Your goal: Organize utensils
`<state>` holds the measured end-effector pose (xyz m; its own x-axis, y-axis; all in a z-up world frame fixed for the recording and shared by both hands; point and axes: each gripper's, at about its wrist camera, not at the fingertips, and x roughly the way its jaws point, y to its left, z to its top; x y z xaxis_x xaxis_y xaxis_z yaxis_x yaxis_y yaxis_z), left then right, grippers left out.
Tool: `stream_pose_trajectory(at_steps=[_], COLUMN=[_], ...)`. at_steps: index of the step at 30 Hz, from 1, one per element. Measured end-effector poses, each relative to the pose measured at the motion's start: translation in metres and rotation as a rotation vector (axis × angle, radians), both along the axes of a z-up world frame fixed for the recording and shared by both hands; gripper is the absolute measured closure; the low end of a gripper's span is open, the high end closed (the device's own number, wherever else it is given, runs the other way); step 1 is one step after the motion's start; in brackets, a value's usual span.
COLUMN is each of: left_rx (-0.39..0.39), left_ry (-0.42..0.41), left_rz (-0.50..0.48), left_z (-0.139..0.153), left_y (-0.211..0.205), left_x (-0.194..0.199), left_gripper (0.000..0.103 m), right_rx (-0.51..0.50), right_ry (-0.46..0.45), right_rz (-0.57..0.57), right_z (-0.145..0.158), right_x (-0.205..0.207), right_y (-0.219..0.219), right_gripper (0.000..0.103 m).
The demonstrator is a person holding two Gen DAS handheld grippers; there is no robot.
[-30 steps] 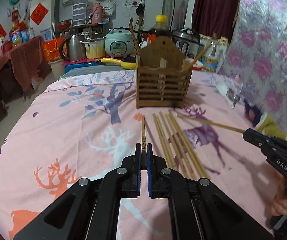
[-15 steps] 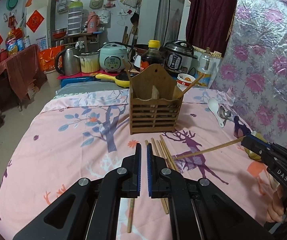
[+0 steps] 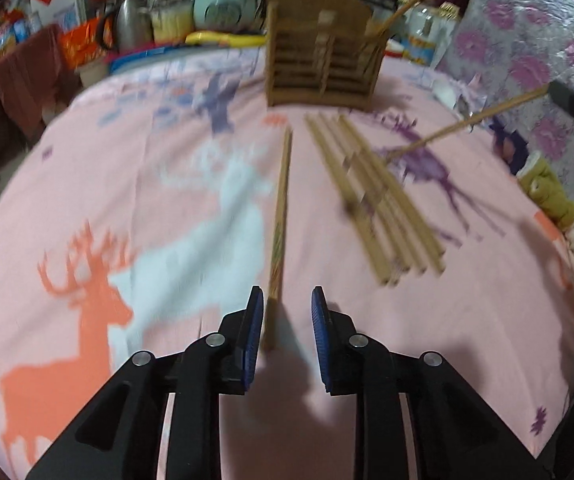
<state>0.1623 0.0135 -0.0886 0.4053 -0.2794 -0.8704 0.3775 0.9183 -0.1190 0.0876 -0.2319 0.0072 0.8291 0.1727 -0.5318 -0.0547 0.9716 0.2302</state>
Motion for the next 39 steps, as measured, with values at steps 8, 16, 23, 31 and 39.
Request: stream_pose_trajectory(at_steps=[8, 16, 23, 31, 39], left_rx=[-0.005, -0.081, -0.12, -0.158, -0.229], left_ry=[-0.022, -0.174, -0.309, -0.352, -0.376], left_rz=[-0.039, -0.04, -0.063, -0.052, -0.028], left_z=[-0.005, 0.078, 0.148, 0.192, 0.219], left_y=[-0.001, -0.01, -0.042, -0.067, -0.057], left_x=[-0.011, 0.002, 0.025, 0.063, 0.084], left_gripper=[0.097, 0.098, 0.098, 0.098, 0.098], right_rx=[0.013, 0.008, -0.013, -0.017, 0.069], right_ry=[0.012, -0.001, -0.038, -0.074, -0.001], right_rz=[-0.005, -0.009, -0.01, -0.004, 0.057], right_z=[-0.005, 0.002, 0.023, 0.045, 0.038], right_x=[-0.003, 0.0, 0.01, 0.037, 0.049], right_y=[0.0, -0.001, -0.002, -0.003, -0.02], right_gripper=[0.096, 0.097, 0.097, 0.097, 0.089])
